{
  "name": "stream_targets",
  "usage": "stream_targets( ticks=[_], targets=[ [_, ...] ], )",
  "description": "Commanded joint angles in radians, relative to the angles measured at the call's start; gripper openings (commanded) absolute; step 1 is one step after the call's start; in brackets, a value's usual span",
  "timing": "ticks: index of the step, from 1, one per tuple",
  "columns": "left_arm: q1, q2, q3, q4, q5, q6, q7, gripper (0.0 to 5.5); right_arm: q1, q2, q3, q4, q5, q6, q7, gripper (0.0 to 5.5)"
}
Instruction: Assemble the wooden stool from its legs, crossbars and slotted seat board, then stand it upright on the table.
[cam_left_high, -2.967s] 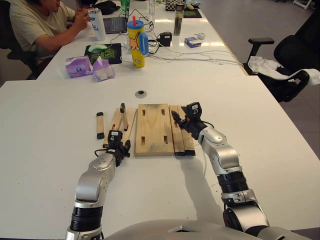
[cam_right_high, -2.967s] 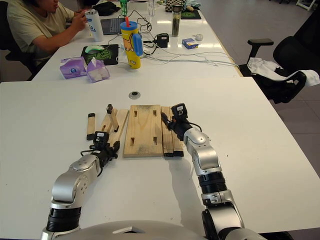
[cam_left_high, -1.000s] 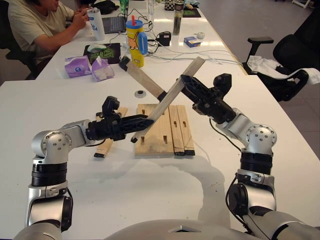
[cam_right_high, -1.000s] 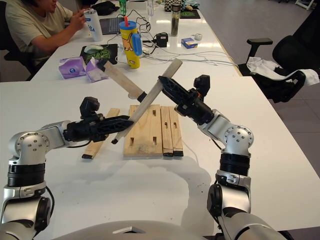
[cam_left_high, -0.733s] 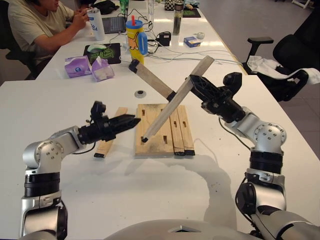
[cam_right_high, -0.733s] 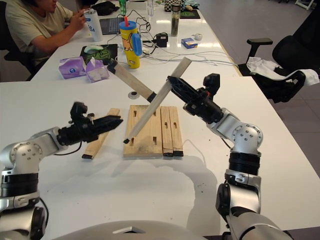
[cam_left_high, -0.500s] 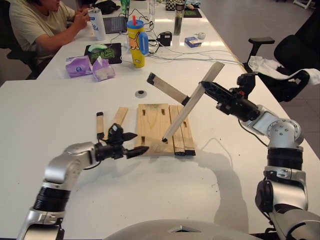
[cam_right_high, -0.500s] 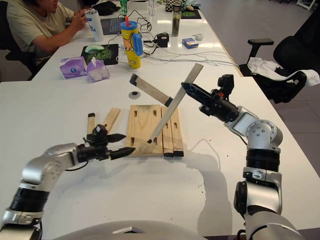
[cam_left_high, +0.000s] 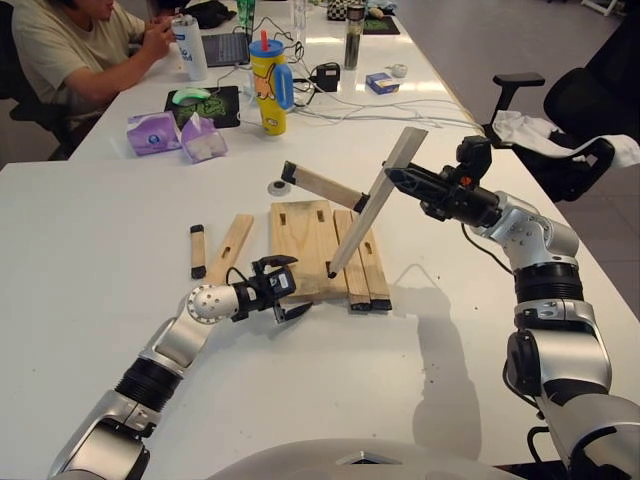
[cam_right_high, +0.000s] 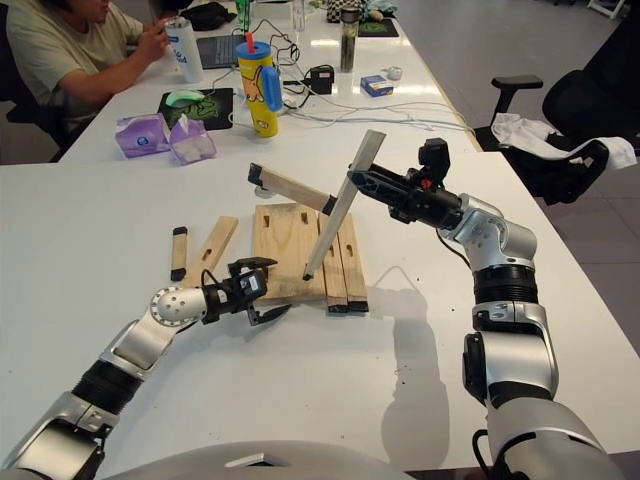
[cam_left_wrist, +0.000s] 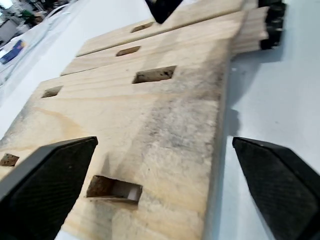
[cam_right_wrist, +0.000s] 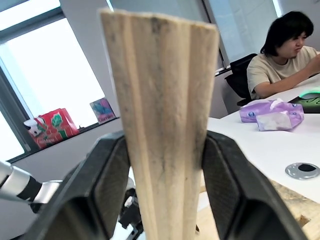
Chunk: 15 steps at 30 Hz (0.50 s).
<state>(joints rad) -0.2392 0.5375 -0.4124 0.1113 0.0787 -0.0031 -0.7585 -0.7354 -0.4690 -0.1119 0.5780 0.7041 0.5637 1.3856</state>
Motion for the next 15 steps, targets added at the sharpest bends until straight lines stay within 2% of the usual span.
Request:
stream_targets(
  ticks=[1, 15],
  targets=[
    [0.026, 0.072, -0.032, 0.066, 0.003, 0.039, -0.15, 5.0, -0.065, 0.02, 0.01, 0.068, -0.052, -0.057, 0.039, 2.06],
    [-0.047, 0.183, -0.086, 0.296, 0.024, -0.117, -0.435, 5.0, -0.135, 0.066, 0.06, 0.231, -0.211, -0.237, 0.13, 2.06]
  ],
)
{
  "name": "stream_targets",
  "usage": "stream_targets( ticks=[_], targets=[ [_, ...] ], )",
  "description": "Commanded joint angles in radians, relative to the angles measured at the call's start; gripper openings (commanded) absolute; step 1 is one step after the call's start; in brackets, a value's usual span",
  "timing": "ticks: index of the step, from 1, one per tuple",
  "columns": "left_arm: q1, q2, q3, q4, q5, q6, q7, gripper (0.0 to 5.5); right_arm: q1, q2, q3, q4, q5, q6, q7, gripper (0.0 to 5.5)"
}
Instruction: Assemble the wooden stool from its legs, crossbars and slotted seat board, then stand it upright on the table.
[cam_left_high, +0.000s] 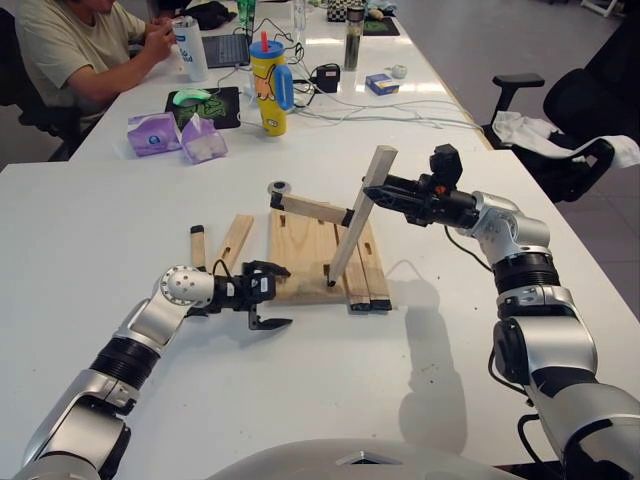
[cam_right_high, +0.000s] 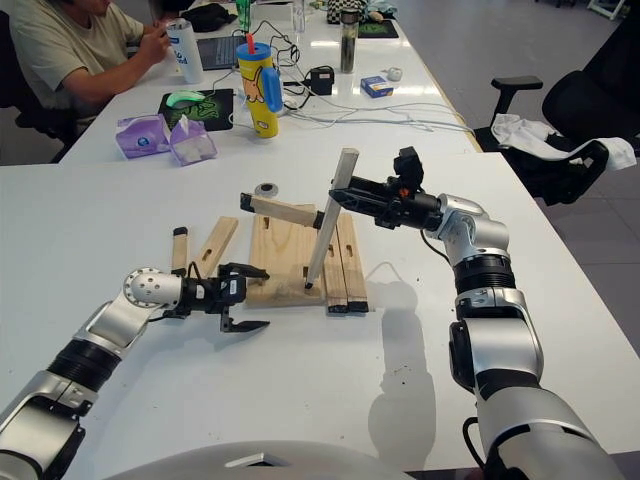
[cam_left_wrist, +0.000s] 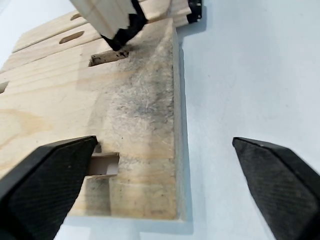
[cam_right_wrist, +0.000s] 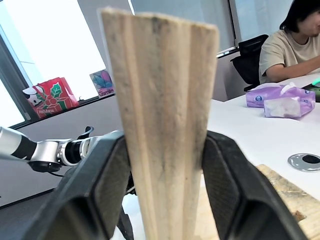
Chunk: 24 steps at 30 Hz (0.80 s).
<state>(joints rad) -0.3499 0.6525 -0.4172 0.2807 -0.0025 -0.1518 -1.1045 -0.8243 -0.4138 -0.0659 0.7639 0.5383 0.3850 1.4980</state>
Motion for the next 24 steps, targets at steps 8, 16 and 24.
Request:
stream_targets(
  ticks=[8, 16, 24],
  targets=[
    [0.049, 0.076, -0.109, 0.174, 0.114, -0.02, -0.133, 5.0, -0.042, 0.056, 0.042, 0.058, -0.09, -0.113, 0.047, 2.06],
    [0.054, 0.075, -0.122, 0.197, 0.124, -0.041, -0.135, 5.0, -0.067, 0.054, 0.016, 0.027, -0.048, -0.037, 0.057, 2.06],
    [0.057, 0.068, -0.12, 0.193, 0.12, -0.017, -0.122, 5.0, -0.071, 0.038, 0.004, -0.013, -0.053, 0.006, 0.063, 2.06]
  ],
)
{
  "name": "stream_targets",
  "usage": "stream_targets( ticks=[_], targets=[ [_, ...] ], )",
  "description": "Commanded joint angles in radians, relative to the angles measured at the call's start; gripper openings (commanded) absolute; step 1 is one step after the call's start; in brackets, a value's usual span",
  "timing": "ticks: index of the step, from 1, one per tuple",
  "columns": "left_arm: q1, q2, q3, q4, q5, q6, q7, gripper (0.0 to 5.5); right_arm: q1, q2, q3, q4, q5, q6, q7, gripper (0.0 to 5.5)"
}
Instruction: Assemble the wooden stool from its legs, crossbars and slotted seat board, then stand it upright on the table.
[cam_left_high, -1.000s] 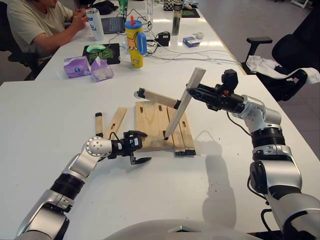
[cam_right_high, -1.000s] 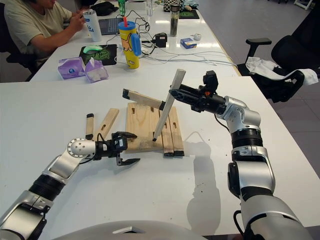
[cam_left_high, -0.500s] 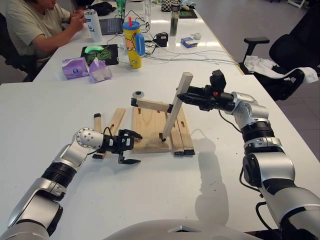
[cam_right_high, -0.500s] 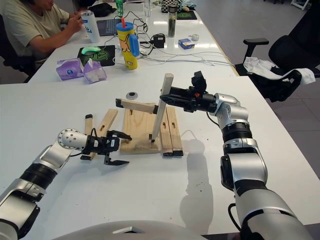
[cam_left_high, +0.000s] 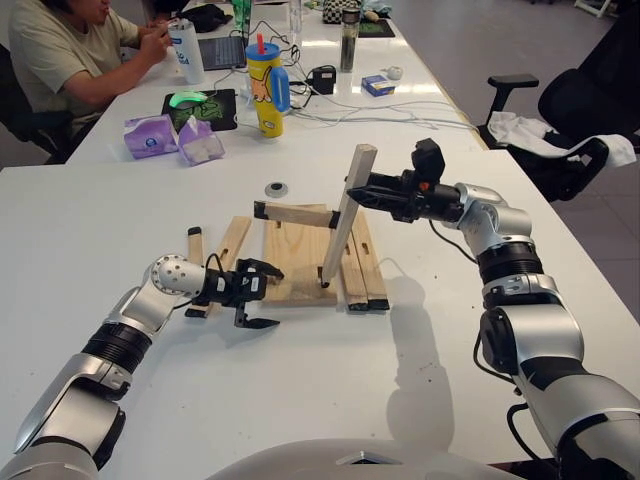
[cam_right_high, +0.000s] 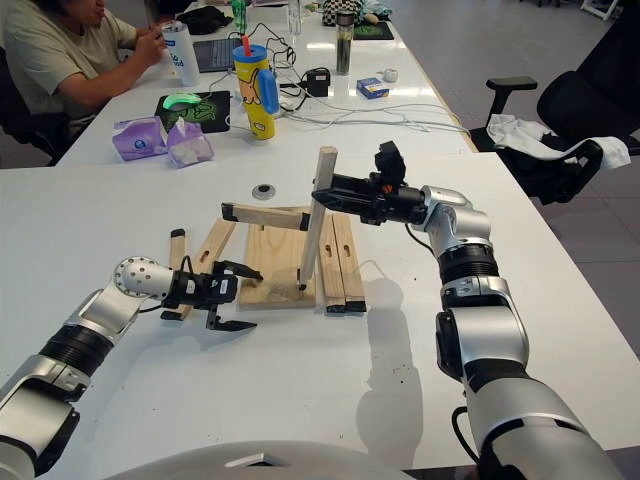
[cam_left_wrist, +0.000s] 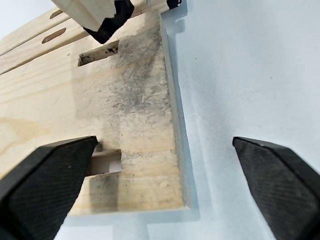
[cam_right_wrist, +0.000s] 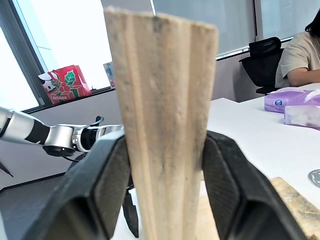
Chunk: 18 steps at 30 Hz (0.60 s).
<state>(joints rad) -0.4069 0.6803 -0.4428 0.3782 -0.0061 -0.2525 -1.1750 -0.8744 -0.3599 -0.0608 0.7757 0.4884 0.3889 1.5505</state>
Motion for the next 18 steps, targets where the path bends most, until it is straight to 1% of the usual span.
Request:
stream_targets(
  ticks=[1, 6, 12, 18],
  targets=[
    [0.113, 0.038, -0.094, 0.095, 0.123, 0.088, -0.051, 5.0, -0.018, -0.015, 0.007, -0.018, -0.018, -0.014, 0.011, 2.06],
    [0.099, 0.031, -0.097, 0.109, 0.127, 0.086, -0.051, 5.0, -0.022, 0.013, 0.002, 0.054, -0.062, -0.137, -0.027, 2.06],
    [0.088, 0.032, -0.109, 0.125, 0.137, 0.075, -0.055, 5.0, -0.031, 0.037, -0.015, 0.062, -0.031, -0.098, -0.013, 2.06],
    [0.087, 0.031, -0.112, 0.126, 0.136, 0.075, -0.056, 5.0, -0.026, 0.04, -0.013, 0.055, -0.042, -0.113, -0.017, 2.06]
  ],
)
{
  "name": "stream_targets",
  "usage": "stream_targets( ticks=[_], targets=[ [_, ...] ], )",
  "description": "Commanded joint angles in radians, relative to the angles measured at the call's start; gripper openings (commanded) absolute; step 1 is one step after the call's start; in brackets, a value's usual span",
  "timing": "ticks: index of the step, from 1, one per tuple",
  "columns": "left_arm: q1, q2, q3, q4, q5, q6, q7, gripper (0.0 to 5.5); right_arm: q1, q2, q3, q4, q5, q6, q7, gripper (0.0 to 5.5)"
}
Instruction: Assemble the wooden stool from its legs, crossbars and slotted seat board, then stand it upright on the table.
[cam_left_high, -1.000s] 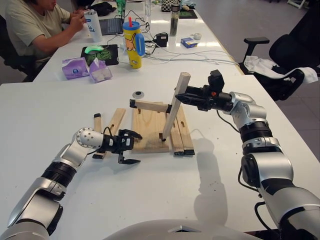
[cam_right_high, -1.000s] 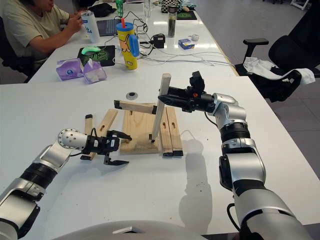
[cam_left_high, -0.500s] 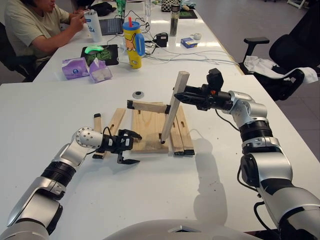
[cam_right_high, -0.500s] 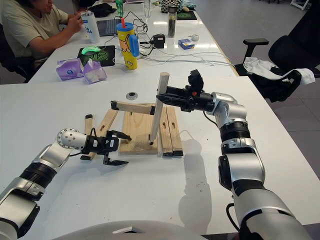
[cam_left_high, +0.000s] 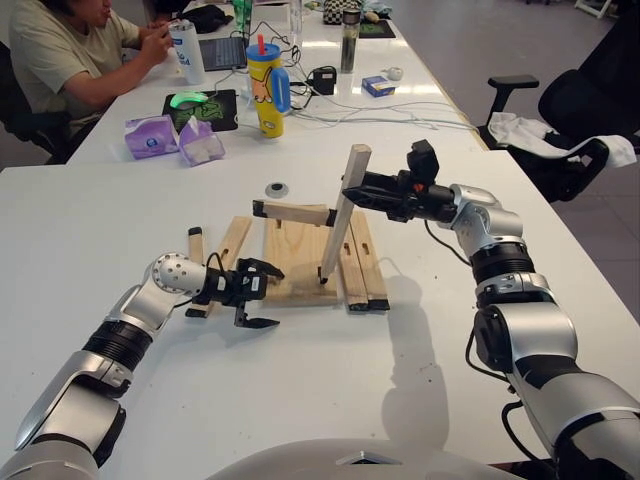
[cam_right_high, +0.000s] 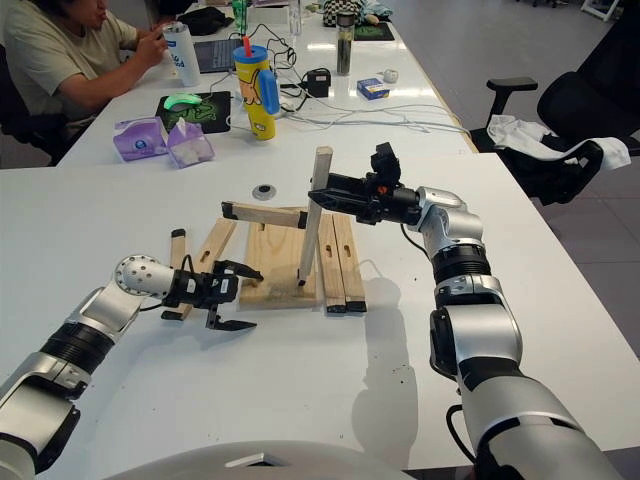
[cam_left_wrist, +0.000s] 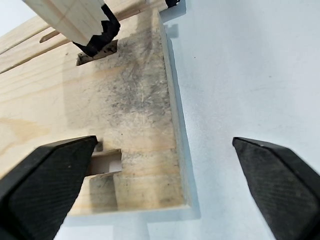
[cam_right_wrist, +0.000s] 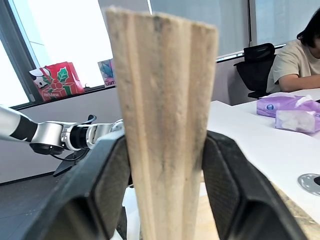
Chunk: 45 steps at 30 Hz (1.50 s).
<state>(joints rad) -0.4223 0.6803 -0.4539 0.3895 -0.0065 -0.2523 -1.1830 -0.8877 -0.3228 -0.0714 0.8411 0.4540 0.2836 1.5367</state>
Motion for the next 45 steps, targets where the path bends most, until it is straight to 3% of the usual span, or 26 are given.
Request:
stream_targets(
  ticks=[1, 11, 17, 26, 33, 34, 39, 45],
  targets=[
    [0.101, 0.031, -0.101, 0.115, 0.137, 0.075, -0.048, 5.0, -0.011, 0.001, 0.0, -0.015, -0.014, -0.016, -0.004, 2.06],
    [0.117, 0.031, -0.105, 0.096, 0.132, 0.082, -0.042, 5.0, 0.016, 0.018, 0.061, 0.012, -0.122, -0.196, -0.029, 2.06],
    [0.169, 0.009, -0.094, 0.053, 0.11, 0.125, 0.003, 5.0, 0.22, -0.026, 0.18, -0.212, -0.179, -0.265, -0.009, 2.06],
    [0.301, -0.029, -0.062, -0.043, 0.069, 0.237, 0.164, 5.0, 0.39, -0.079, 0.221, -0.364, -0.167, -0.246, -0.05, 2.05],
    [0.331, -0.042, -0.076, -0.088, 0.061, 0.305, 0.208, 5.0, 0.328, -0.071, 0.238, -0.322, -0.186, -0.292, -0.112, 2.05],
    [0.334, -0.043, -0.08, -0.091, 0.064, 0.312, 0.214, 5.0, 0.319, -0.076, 0.236, -0.329, -0.183, -0.297, -0.122, 2.41],
    [0.344, -0.062, -0.086, -0.069, 0.084, 0.346, 0.272, 5.0, 0.323, -0.152, 0.229, -0.414, -0.22, -0.272, -0.152, 3.16],
    [0.398, -0.099, -0.058, -0.092, 0.078, 0.413, 0.399, 5.0, 0.402, -0.272, 0.243, -0.464, -0.344, -0.225, -0.249, 3.16]
  ],
)
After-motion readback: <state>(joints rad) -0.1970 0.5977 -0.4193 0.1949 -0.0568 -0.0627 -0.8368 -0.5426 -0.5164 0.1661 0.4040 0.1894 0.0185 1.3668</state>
